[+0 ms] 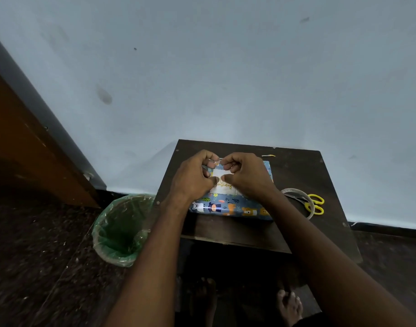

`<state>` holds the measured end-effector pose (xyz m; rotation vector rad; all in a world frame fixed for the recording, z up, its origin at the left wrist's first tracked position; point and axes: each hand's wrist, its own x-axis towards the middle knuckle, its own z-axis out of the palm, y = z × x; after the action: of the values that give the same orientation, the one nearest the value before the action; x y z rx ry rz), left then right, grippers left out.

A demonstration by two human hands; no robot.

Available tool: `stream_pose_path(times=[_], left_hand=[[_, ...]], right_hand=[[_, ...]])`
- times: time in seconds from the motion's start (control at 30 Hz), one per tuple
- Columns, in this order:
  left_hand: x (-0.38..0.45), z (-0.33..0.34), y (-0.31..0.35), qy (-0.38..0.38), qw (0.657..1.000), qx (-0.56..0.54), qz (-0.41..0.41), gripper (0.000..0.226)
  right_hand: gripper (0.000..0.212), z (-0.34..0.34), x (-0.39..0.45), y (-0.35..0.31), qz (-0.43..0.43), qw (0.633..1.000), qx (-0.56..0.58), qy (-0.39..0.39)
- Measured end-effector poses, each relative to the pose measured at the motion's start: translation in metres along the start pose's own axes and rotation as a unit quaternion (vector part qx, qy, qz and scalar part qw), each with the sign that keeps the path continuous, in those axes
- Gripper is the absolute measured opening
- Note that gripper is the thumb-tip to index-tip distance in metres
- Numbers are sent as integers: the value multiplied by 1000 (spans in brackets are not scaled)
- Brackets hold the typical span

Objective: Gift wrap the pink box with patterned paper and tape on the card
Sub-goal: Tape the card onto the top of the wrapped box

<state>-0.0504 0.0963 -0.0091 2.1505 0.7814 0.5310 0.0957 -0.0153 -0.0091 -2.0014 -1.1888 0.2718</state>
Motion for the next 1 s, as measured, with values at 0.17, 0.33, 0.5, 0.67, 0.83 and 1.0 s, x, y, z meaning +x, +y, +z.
stream_pose_path(times=[0.17, 0.33, 0.5, 0.67, 0.83, 1.0], left_hand=[[0, 2, 2, 14, 1000, 1, 9, 46], [0, 2, 4, 28, 999, 15, 17, 40], [-1, 3, 3, 37, 997, 55, 31, 37], [0, 3, 4, 48, 997, 43, 36, 34], [-1, 3, 8, 59, 997, 31, 36, 30], [0, 0, 11, 66, 997, 32, 6, 40]], right_hand=[[23, 3, -2, -3, 11, 998, 30, 46], [14, 2, -5, -13, 73, 973, 204, 74], [2, 5, -9, -16, 47, 974, 206, 82], [2, 6, -7, -18, 4, 984, 117, 132], [5, 9, -7, -17, -37, 985, 69, 151], [7, 7, -5, -18, 12, 982, 139, 128]])
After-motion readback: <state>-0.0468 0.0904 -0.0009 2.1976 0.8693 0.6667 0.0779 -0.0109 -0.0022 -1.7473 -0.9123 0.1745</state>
